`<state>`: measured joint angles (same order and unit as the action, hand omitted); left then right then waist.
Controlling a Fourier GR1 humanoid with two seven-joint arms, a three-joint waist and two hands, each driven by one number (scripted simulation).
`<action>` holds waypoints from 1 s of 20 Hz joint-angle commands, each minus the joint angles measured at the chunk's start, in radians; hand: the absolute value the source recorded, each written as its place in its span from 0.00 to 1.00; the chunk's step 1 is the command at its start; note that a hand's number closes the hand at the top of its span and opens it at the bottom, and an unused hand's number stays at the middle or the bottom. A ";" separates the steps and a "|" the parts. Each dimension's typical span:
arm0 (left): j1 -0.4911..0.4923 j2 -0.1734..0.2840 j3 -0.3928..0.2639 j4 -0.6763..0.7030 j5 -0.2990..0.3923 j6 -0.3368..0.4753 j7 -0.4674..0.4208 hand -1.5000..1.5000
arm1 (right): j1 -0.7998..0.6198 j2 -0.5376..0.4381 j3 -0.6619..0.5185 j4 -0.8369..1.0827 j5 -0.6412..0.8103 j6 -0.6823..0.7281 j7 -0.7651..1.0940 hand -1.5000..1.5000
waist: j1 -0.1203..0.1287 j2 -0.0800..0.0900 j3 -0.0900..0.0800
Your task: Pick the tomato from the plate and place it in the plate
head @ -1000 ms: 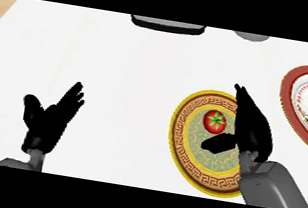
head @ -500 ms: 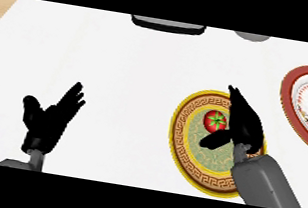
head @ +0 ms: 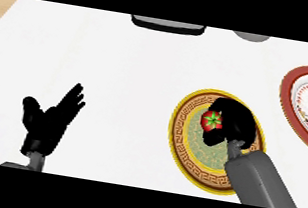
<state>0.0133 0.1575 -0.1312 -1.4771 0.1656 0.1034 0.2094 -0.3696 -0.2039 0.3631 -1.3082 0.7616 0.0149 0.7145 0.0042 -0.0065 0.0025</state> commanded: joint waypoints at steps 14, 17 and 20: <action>0.079 0.005 0.037 0.003 -0.003 0.010 -0.011 0.50 | 0.557 -0.391 0.163 -0.735 -0.031 -0.208 -0.695 1.00 | -0.090 -0.012 0.000; 0.110 0.021 0.037 -0.037 0.014 -0.015 0.006 0.50 | 0.678 -0.448 0.042 -0.875 -0.127 -0.272 -0.729 1.00 | -0.072 -0.008 -0.001; 0.108 -0.012 0.025 -0.023 0.002 0.007 -0.011 0.50 | 0.804 -0.456 -0.079 -0.936 -0.268 -0.336 -0.776 1.00 | -0.071 -0.004 0.000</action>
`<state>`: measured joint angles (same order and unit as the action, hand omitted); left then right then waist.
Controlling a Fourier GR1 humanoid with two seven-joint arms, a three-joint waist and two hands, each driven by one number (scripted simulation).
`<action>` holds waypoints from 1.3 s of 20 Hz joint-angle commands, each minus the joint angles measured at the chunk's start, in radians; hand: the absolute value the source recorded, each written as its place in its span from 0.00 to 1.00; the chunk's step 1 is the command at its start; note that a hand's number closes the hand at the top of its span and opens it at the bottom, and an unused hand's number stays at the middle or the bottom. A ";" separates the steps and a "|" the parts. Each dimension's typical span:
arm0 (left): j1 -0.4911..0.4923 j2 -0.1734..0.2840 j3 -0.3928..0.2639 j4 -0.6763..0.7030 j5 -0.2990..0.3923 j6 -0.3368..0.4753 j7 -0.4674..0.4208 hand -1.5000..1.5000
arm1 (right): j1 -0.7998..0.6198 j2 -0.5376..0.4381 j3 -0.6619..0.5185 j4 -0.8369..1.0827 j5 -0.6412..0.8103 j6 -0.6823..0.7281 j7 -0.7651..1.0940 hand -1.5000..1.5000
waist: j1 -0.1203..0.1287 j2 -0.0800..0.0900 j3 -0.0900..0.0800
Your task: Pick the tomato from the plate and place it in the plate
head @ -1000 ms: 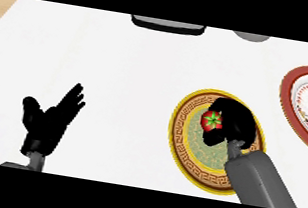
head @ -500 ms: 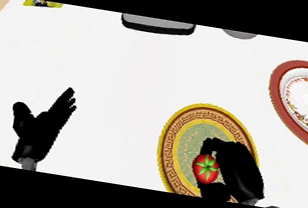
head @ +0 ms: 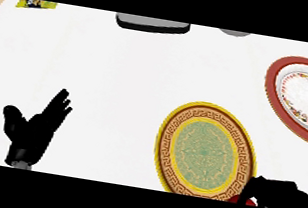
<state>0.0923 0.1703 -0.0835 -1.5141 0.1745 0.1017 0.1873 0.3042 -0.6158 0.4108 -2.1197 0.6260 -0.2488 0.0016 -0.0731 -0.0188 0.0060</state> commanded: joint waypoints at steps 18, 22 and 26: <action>-0.046 -0.040 -0.043 0.077 -0.055 -0.013 -0.017 0.50 | -0.185 -0.022 -0.686 0.665 -0.724 0.068 -0.468 1.00 | 0.094 0.024 -0.004; -0.081 -0.034 -0.047 0.076 -0.049 -0.032 0.021 0.50 | -0.429 -0.037 -0.700 0.912 -0.698 0.036 -0.475 1.00 | 0.110 0.027 -0.004; -0.093 -0.053 -0.039 0.120 -0.037 -0.037 0.023 0.50 | -0.571 -0.074 -0.726 1.198 -0.696 0.119 -0.618 1.00 | 0.105 0.028 -0.003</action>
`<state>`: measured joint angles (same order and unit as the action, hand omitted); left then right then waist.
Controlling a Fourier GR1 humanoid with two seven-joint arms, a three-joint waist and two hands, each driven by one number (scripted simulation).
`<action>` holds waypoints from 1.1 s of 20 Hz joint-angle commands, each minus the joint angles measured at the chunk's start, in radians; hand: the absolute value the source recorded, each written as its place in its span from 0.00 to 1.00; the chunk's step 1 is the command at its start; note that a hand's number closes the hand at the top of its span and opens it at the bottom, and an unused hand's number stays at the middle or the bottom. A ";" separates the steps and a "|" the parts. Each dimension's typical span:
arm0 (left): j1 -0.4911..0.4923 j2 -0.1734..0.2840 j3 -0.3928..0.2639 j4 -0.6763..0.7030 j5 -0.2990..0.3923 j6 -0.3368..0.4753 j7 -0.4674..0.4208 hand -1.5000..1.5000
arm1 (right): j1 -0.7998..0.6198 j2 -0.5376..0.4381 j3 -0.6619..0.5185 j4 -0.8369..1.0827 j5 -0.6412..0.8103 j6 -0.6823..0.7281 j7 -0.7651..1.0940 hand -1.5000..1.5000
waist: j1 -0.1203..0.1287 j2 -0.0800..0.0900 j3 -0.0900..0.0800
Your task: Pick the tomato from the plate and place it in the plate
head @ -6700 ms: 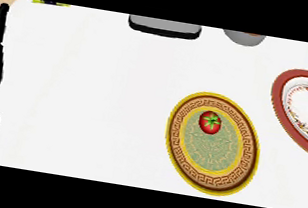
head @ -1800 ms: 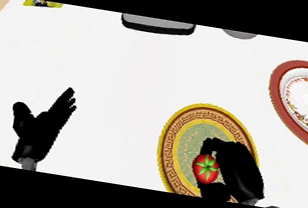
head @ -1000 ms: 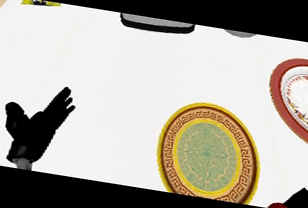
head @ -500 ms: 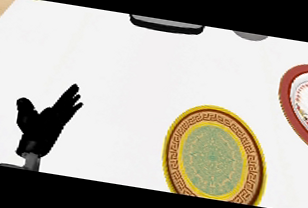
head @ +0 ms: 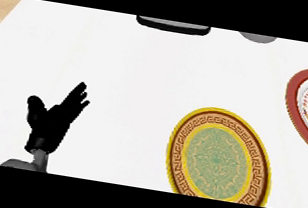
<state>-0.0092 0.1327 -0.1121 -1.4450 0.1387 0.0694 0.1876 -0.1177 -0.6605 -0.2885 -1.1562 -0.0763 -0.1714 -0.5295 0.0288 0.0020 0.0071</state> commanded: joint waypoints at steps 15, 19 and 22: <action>-0.055 -0.015 -0.037 0.006 -0.023 -0.018 0.058 0.50 | -0.481 -0.105 0.154 0.816 0.301 0.074 -0.077 0.00 | 0.063 0.032 0.000; -0.045 -0.009 -0.019 0.011 -0.011 -0.022 0.062 0.50 | -0.517 -0.078 0.133 0.887 0.284 0.146 -0.172 0.00 | 0.055 0.031 0.002; -0.039 -0.015 -0.022 0.020 -0.026 -0.010 0.041 0.50 | -0.570 -0.096 0.093 0.910 0.242 0.245 -0.211 0.00 | 0.051 0.031 0.002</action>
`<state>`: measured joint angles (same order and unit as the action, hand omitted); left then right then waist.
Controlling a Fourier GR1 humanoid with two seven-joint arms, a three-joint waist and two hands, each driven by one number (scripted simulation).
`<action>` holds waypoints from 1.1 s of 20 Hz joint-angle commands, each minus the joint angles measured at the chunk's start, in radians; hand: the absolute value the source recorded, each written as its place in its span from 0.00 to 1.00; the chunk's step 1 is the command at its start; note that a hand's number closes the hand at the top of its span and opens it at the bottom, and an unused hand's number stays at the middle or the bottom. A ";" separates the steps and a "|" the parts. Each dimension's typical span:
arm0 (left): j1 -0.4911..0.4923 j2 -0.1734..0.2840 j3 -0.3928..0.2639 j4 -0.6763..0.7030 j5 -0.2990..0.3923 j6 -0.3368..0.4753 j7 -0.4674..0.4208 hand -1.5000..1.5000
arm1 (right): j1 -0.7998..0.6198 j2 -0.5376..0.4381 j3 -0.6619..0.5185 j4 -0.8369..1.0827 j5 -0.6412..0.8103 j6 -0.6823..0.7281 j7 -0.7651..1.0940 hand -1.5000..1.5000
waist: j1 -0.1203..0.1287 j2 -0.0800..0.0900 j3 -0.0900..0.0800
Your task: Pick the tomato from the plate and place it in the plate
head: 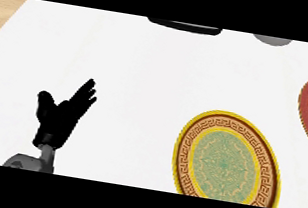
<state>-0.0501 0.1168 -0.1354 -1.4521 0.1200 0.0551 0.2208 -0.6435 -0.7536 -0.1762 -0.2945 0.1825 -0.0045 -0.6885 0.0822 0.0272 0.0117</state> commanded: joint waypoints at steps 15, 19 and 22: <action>0.015 0.009 0.019 0.000 0.001 0.006 0.028 0.50 | 0.013 -0.148 -0.202 0.175 -0.193 0.511 -0.129 0.00 | -0.040 0.000 -0.001; 0.016 -0.005 0.040 0.008 0.006 0.027 0.010 0.50 | 0.084 -0.201 -0.190 0.157 -0.186 0.650 -0.160 0.00 | -0.056 -0.001 0.000; 0.041 -0.008 0.021 0.003 0.003 0.012 -0.001 0.50 | 0.107 -0.182 -0.181 0.125 -0.180 0.655 -0.191 0.00 | -0.051 -0.001 0.002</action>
<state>-0.0103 0.1136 -0.1105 -1.4742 0.1255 0.0665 0.2090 -0.5872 -0.9244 -0.3623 -0.1596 -0.0006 0.4830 -0.7503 0.0389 0.0207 0.0151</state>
